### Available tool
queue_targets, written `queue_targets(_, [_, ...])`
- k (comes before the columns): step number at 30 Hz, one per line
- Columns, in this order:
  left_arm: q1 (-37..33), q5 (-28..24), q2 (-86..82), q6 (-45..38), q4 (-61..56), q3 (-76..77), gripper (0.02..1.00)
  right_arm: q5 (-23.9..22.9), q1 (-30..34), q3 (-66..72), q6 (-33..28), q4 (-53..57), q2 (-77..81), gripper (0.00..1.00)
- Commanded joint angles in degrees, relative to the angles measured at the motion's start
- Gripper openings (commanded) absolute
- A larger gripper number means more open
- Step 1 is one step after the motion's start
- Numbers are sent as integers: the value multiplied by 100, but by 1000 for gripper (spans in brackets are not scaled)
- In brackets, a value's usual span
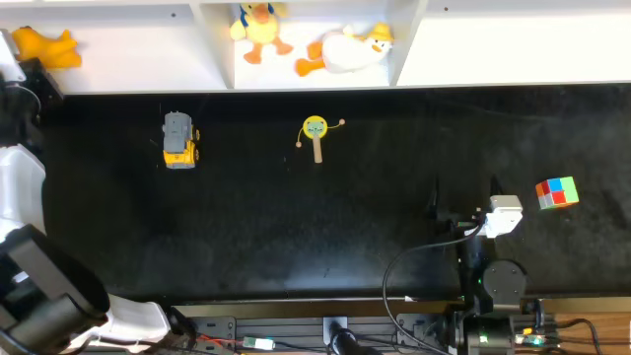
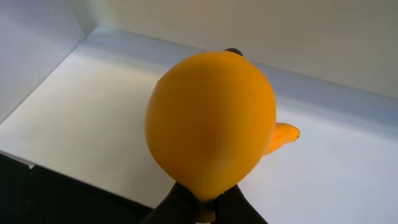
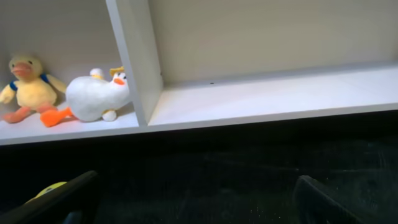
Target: Store Toys
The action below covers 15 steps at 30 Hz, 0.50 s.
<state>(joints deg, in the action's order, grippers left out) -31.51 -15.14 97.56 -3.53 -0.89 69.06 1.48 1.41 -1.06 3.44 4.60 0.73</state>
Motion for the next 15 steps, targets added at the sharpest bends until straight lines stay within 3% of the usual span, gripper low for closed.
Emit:
queue_targets(1, [22, 26, 98, -107, -48, 153, 47, 17, 11, 79, 44, -17, -52, 998])
queue_targets(15, [201, 26, 378, -90, -435, 153, 62, 20, 11, 79, 44, -17, -52, 993])
